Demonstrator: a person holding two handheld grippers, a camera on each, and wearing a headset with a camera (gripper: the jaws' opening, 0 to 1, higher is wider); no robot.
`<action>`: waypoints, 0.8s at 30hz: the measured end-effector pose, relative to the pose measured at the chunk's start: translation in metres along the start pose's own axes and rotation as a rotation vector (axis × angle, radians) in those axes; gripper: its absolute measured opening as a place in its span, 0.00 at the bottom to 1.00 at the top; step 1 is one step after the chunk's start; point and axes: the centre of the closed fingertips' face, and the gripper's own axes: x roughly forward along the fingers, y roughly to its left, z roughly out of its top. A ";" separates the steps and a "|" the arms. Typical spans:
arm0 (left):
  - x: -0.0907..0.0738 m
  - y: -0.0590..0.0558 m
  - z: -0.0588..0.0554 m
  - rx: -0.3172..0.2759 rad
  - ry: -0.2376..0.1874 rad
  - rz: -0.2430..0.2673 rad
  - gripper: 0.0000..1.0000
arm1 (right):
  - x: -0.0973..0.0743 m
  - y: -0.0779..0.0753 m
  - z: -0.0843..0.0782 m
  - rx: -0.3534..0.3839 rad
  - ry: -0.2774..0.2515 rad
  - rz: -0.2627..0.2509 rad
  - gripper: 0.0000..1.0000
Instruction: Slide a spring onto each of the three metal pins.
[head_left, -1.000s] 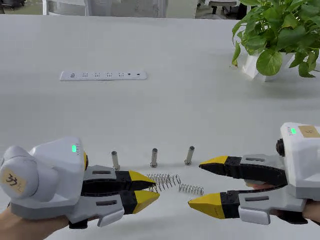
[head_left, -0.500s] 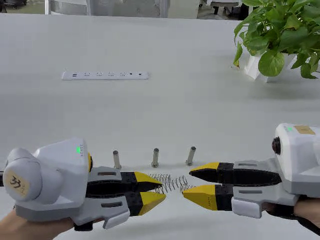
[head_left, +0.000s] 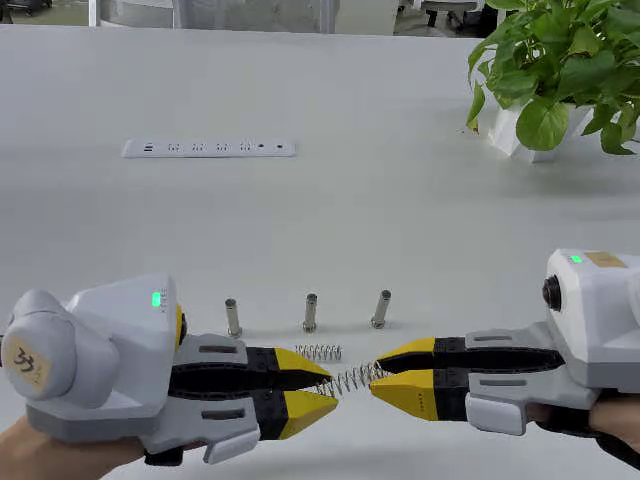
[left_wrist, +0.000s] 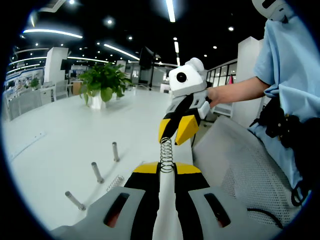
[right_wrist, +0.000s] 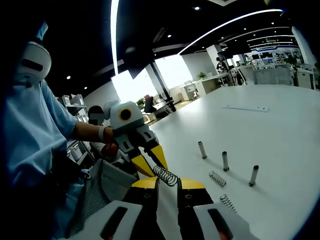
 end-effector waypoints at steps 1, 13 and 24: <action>0.000 -0.001 0.000 0.001 0.000 -0.003 0.06 | 0.000 0.000 0.000 0.002 0.001 0.003 0.10; 0.001 -0.004 0.000 0.005 0.007 -0.017 0.06 | 0.001 0.005 -0.004 0.012 0.014 0.016 0.07; 0.004 -0.005 -0.002 0.019 0.024 -0.016 0.06 | -0.001 0.006 0.001 -0.023 0.015 0.012 0.07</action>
